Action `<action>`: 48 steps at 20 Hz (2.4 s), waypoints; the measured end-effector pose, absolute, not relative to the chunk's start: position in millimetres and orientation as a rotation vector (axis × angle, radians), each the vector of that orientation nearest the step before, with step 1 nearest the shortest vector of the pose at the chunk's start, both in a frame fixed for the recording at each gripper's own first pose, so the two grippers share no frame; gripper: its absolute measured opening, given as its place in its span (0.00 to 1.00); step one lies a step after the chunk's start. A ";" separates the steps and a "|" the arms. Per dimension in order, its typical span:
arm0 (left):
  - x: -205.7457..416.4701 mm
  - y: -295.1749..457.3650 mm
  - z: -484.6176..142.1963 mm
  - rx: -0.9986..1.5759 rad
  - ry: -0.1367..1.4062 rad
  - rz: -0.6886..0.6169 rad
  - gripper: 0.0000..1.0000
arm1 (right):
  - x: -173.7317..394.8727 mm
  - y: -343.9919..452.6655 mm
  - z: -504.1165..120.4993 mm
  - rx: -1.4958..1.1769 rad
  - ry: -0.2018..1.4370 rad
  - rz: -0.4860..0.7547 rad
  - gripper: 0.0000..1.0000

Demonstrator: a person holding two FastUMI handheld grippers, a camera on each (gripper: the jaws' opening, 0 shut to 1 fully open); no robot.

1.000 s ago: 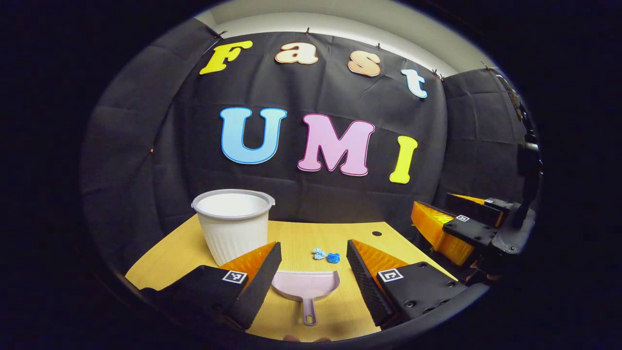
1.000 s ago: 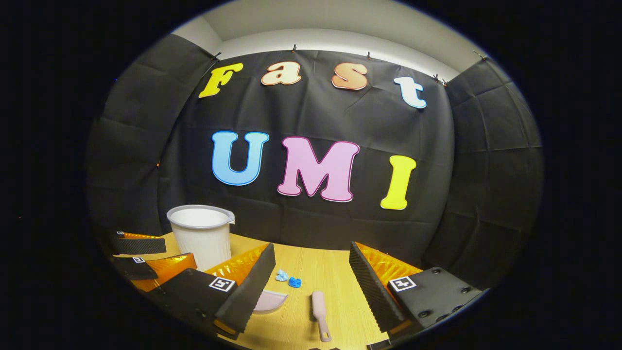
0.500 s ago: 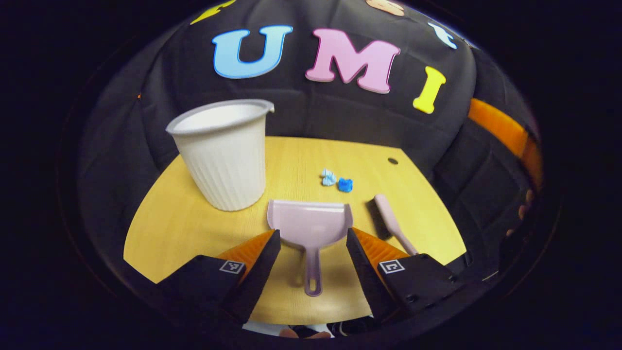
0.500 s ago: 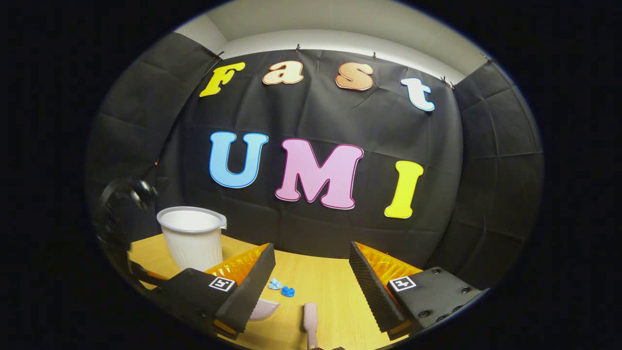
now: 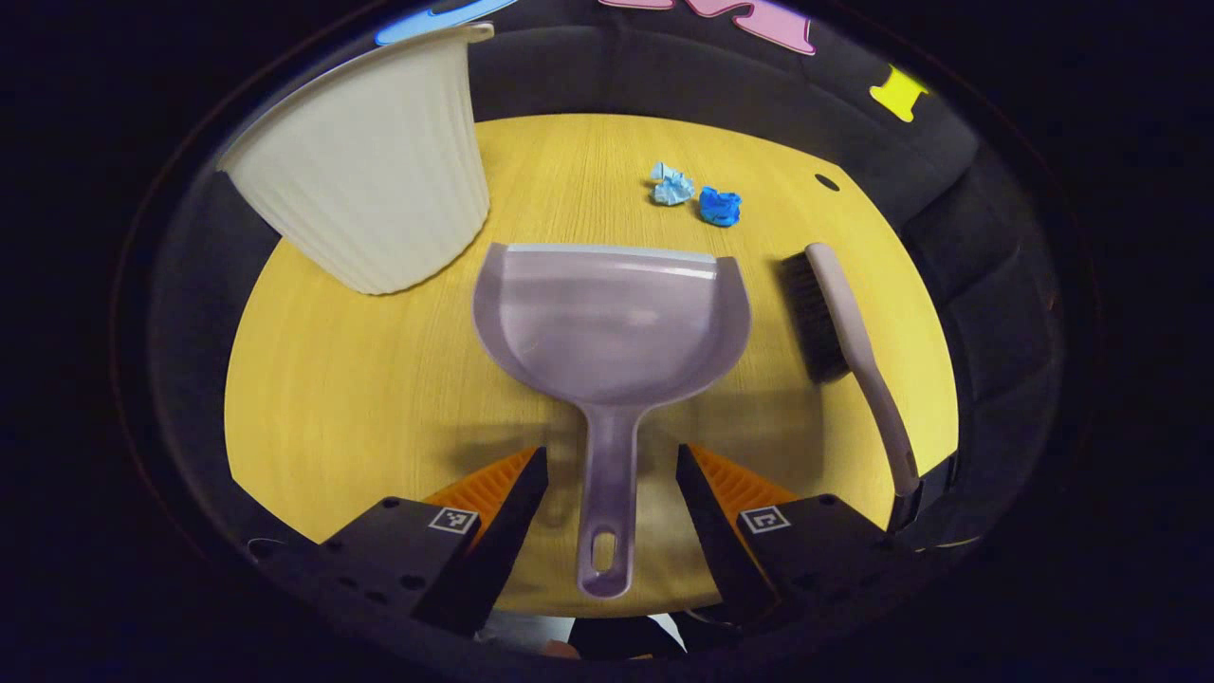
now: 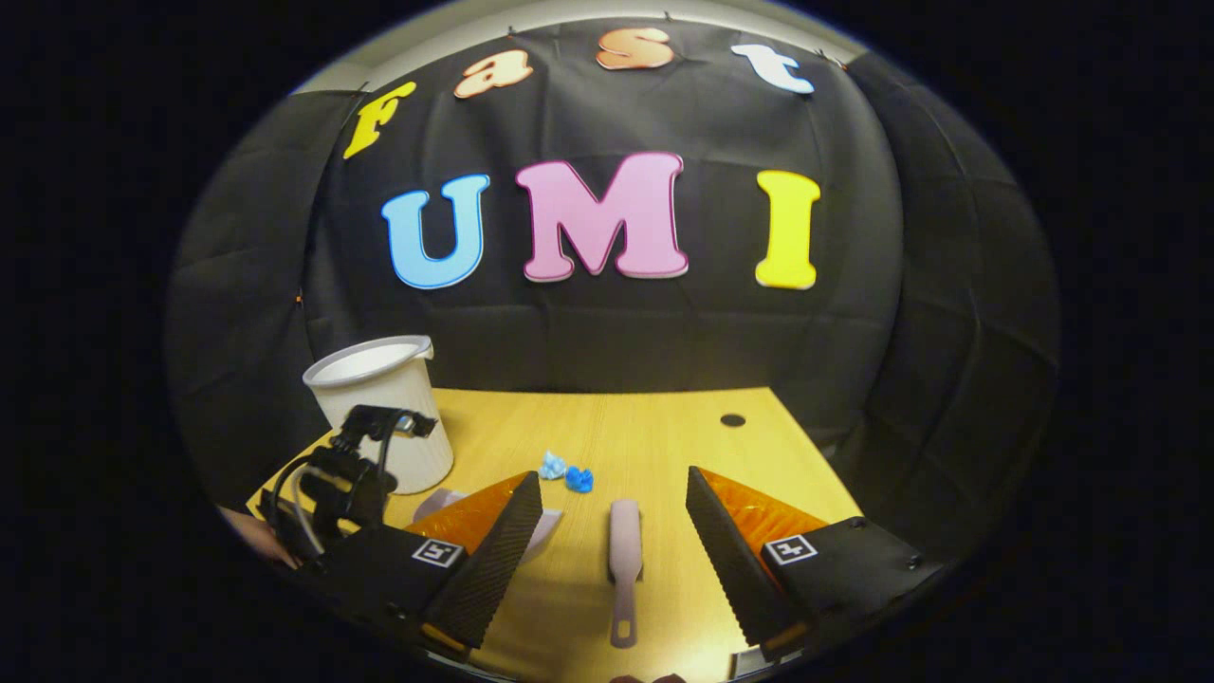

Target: Pick up the small broom and dustpan from the desktop, sweep the trash into the dustpan with the broom, and then empty the trash into the garbage bin.

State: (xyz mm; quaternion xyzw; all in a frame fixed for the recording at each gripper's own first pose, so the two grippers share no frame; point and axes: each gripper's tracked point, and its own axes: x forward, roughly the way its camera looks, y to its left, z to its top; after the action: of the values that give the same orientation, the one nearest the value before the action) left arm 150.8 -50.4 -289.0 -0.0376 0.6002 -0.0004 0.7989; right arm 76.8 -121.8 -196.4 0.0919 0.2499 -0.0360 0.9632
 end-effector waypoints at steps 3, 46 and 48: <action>164.7 -51.6 -304.5 -0.050 1.393 0.028 0.83 | 77.7 -127.6 -219.4 0.192 0.580 -0.045 0.99; 170.9 -53.7 -321.7 -0.120 1.494 -0.278 0.30 | 24.4 -132.3 -438.2 0.270 1.696 -0.046 0.29; 168.8 -49.3 -322.0 -0.094 1.496 -0.292 0.30 | 31.6 -130.4 -436.6 0.297 1.713 -0.035 0.27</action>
State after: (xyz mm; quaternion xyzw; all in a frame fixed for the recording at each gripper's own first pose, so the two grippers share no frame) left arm 168.8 -49.3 -322.0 -0.0426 0.6776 -0.1322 0.7222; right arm 31.6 -130.4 -436.6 0.1306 0.7525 -0.0152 0.6454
